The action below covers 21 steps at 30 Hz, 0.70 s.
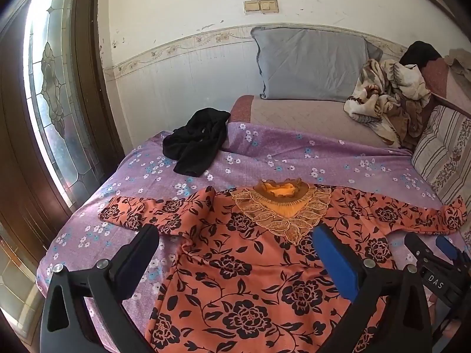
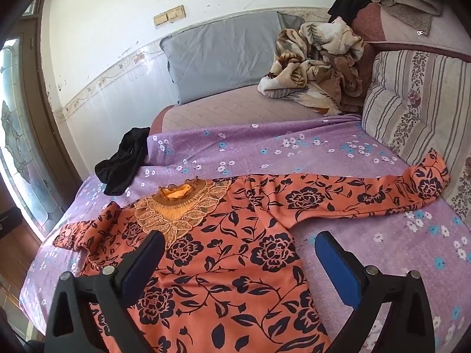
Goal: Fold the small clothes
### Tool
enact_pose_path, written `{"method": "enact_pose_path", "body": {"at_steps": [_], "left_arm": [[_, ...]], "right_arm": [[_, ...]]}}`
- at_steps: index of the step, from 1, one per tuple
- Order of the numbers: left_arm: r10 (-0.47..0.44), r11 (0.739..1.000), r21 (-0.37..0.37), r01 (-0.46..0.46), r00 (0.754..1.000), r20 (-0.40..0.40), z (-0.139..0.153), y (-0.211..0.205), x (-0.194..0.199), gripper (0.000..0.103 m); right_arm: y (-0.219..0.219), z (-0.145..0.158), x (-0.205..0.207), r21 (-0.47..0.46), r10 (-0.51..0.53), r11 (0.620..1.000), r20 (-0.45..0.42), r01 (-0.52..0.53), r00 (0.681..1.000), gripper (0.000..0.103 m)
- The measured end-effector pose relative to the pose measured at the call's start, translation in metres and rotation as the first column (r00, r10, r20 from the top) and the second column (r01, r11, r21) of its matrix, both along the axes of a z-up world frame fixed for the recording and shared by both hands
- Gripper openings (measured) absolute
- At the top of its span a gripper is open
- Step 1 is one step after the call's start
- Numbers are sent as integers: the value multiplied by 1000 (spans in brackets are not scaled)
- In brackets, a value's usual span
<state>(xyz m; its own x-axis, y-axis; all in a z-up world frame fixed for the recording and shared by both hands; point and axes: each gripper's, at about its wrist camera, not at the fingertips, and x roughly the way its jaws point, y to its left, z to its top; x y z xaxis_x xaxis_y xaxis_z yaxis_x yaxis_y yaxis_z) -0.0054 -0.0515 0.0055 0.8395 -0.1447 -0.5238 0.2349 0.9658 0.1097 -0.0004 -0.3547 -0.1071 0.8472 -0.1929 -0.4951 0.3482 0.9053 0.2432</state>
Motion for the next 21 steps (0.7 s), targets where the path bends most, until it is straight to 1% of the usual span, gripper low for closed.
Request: {"method": "enact_pose_path", "body": {"at_steps": [9,13,21], "left_arm": [[-16,1000,4,16,1000,-22,-10,-10,8,103],[-24,1000,6,24,999,-29,-15,-12,11,103],[-23,1000,10,23,999,-48,-24,-11,23,103]], "right_arm": [[-16,-7,3,22,-36,999,-21,36,999,103],[-21,-11,8,42,-50,998,-44,52,998,103],[-19,-22,22,27,-56,998,-65,58,996,103]]}}
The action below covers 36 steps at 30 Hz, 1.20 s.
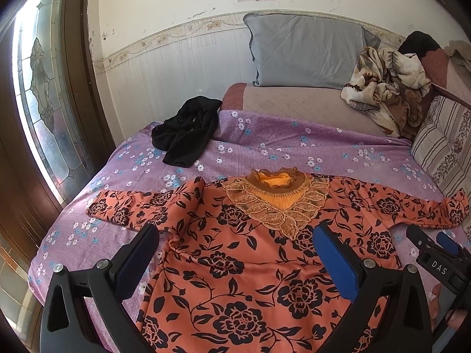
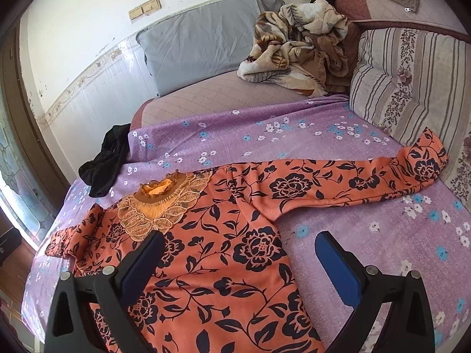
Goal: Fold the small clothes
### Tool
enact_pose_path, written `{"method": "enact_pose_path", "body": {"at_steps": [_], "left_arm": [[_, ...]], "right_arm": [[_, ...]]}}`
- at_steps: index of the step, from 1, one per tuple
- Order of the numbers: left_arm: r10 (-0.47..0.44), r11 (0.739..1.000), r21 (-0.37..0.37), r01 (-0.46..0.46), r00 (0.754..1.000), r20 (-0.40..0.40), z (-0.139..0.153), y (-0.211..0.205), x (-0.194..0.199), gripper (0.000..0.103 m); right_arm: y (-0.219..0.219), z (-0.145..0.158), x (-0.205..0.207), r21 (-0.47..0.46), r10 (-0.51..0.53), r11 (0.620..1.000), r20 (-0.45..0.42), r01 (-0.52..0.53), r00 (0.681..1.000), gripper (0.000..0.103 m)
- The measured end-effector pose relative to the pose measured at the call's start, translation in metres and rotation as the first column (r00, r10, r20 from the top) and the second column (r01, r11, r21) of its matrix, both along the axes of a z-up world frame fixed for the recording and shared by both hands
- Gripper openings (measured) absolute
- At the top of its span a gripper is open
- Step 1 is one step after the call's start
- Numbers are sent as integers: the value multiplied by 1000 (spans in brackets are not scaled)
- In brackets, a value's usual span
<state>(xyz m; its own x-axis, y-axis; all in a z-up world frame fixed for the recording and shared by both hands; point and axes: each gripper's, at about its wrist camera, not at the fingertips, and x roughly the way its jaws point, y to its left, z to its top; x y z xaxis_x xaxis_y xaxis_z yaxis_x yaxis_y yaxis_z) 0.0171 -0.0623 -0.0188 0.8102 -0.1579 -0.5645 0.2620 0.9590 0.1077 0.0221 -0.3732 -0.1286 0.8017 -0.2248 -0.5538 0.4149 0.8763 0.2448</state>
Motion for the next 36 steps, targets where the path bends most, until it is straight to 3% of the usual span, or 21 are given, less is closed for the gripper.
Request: {"method": "enact_pose_path", "body": {"at_steps": [16,36], "left_arm": [[2,1000,2,-2,999,-35,-17,1,20,103],[-10,1000,-16,9,999,-53,-38,2,42,103]], "right_arm": [[11,-12,24,-42,27,999,-73,-30,997,103],[16,-20,32,-77,32,996,-105,-40,994,103]]}}
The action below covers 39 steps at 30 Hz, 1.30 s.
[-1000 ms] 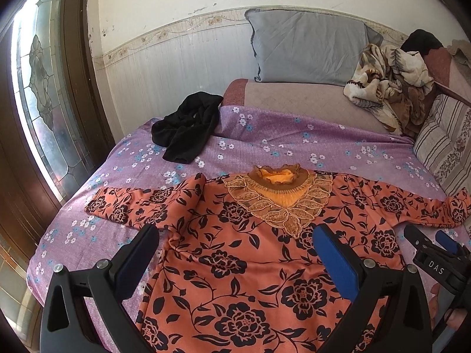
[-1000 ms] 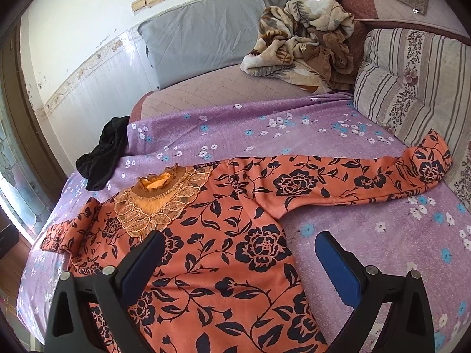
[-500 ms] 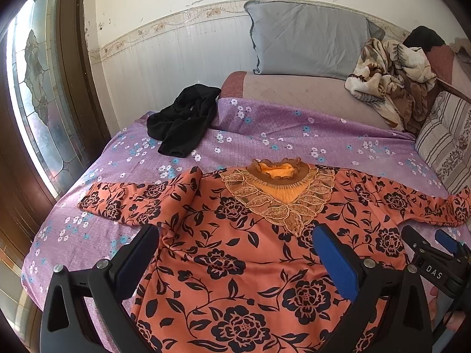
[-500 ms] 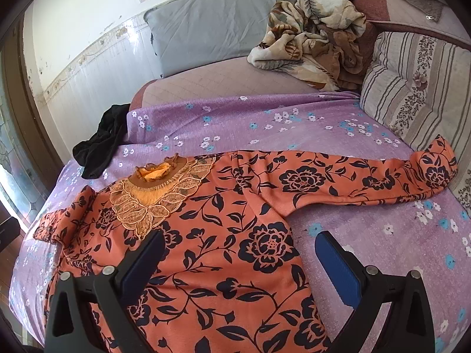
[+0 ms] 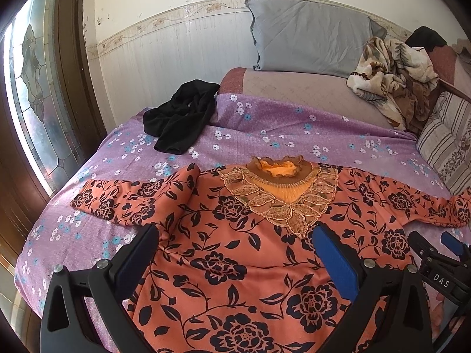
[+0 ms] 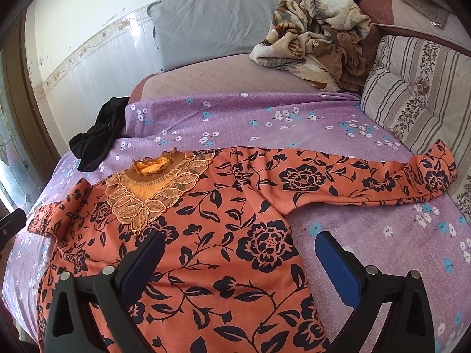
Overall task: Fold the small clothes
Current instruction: 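Grasp the sleeve cuff with the right gripper and fold it across the blouse body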
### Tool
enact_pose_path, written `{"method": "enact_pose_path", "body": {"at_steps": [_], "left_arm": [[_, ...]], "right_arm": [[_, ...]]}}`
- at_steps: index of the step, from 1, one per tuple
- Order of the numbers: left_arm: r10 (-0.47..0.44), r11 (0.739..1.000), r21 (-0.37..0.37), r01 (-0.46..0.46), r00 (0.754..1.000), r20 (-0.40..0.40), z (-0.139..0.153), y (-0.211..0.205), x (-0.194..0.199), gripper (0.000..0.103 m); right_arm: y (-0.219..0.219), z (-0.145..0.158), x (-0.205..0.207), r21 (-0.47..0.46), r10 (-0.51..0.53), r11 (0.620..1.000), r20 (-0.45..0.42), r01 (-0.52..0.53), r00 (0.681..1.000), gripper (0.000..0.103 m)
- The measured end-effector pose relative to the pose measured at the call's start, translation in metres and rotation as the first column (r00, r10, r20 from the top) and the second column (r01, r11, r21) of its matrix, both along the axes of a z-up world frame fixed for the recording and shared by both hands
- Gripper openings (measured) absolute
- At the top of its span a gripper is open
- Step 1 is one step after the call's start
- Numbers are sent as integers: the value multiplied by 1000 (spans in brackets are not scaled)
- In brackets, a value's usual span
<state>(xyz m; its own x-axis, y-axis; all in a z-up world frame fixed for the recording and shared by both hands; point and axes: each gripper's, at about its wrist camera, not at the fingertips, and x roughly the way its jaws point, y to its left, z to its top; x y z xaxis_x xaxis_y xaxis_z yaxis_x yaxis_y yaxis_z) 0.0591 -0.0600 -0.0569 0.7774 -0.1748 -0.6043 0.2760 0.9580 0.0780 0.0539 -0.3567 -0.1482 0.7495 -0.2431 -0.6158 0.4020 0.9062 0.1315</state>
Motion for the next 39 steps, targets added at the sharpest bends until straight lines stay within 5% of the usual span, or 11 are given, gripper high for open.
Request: {"method": "enact_pose_path", "body": {"at_steps": [7,10,16,18,20,22,25,27,29,35,39], "left_arm": [[9,1000,1,-9,1000,-26,-26,10,19,103],[22,998,53,-16,993,-112,-56,12,41,103],[70,996,79,-44,928,-367,-120,22,74,103],[76,995,88,-40,886,-457,-145,23,81,103],[70,996,71,-45,919,-388,-145,25,73,103],[75,996,73,-52,924,-374,-147,25,69,103],[78,996,64,-60,932,-353,-150,27,62,103],[95,995,69,-75,927,-364,-148,25,61,103],[116,993,74,-95,924,-364,-146,24,61,103],[150,988,93,-125,925,-349,-144,21,63,103],[135,990,86,-111,921,-366,-144,21,70,103]], "right_arm": [[6,-7,5,-26,5,1000,-31,-6,999,103],[4,-9,7,-22,10,1000,-45,-11,999,103],[-46,1,-5,80,-91,993,6,91,996,103],[-82,5,-18,149,-173,975,33,167,984,103],[-125,6,-35,211,-268,944,40,254,963,103],[-172,1,-58,301,-368,892,50,337,929,103],[-243,-21,-100,535,-521,739,66,411,851,95],[-282,-40,-124,661,-608,615,50,429,793,76],[-312,-52,-137,702,-670,548,44,454,741,70],[-370,-85,-129,730,-733,478,24,488,680,55],[-388,-87,-116,676,-750,517,61,526,658,45]]}}
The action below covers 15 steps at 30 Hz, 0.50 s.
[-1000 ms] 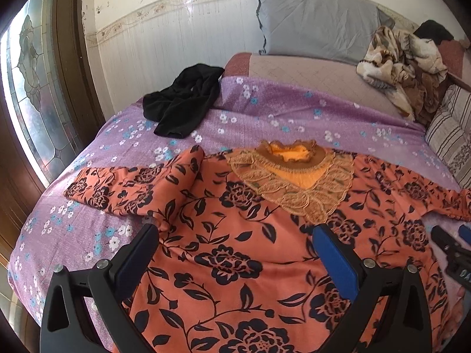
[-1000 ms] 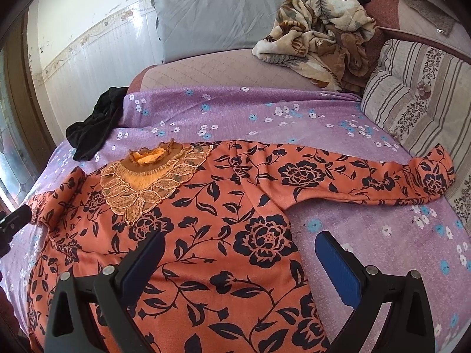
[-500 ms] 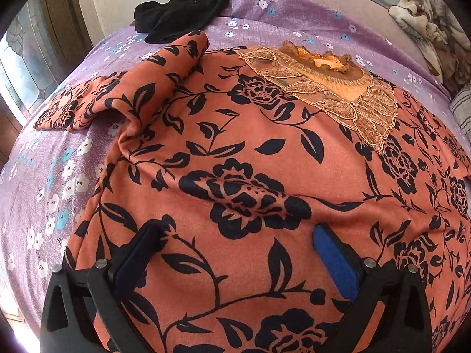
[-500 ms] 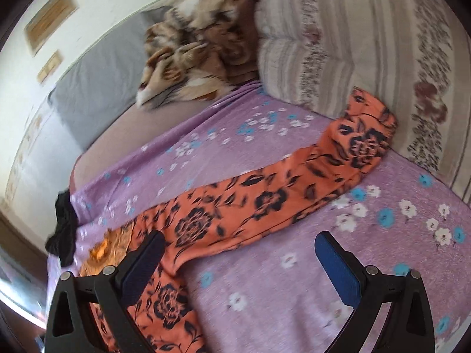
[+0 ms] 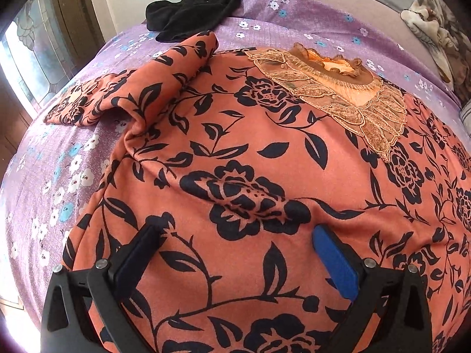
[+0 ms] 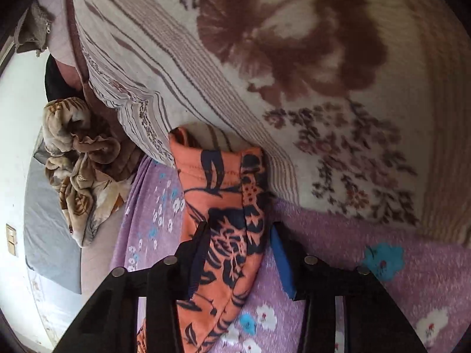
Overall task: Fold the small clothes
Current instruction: 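Grasp the sleeve cuff with the right gripper and fold it across the blouse body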
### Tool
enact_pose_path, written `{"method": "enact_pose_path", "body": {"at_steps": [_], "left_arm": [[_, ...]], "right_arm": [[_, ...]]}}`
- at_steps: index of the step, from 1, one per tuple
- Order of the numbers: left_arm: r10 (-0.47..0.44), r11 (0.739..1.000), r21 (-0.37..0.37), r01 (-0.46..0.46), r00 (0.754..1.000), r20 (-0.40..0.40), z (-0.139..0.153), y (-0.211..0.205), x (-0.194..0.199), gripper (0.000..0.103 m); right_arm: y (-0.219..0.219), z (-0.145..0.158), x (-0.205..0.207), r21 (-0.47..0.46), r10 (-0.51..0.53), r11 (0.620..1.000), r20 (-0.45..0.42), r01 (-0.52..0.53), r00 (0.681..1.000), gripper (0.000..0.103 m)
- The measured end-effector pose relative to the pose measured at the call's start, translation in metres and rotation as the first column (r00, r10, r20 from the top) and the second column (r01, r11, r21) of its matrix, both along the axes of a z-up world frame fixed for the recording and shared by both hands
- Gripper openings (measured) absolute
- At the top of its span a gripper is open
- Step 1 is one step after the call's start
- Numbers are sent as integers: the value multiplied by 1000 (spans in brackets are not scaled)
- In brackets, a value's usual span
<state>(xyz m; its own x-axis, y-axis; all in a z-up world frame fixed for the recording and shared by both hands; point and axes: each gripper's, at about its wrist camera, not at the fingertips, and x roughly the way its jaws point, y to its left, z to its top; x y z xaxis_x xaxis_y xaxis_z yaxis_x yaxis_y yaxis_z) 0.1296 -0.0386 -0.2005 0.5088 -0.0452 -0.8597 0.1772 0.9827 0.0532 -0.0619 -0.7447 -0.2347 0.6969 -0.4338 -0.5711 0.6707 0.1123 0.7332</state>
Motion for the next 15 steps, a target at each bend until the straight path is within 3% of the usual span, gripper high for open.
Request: {"method": "enact_pose_path", "body": {"at_steps": [3,6,11,13,15], "left_arm": [[-19,1000,1,19,1000,-19,2,-4,10,103],[-32,999,-13,32,999,-35,7,-7,17,103],[-54,997,-51,53,999,-7,24,-7,13,103],[-52,997,-62,53,998,21,33,-3,9,103],[-50,997,-60,54,997,59,43,1,4,103]], "right_arm": [[-9,-3,7,-11,-17,1000,-3,17,1000,36],[-4,4,17,-33,-12,999,22,13,1000,9],[45,65,61,-192,171,970,95,-151,981,8],[76,87,83,-231,281,942,135,-245,950,7],[116,103,108,-244,401,903,187,-353,897,8]]}}
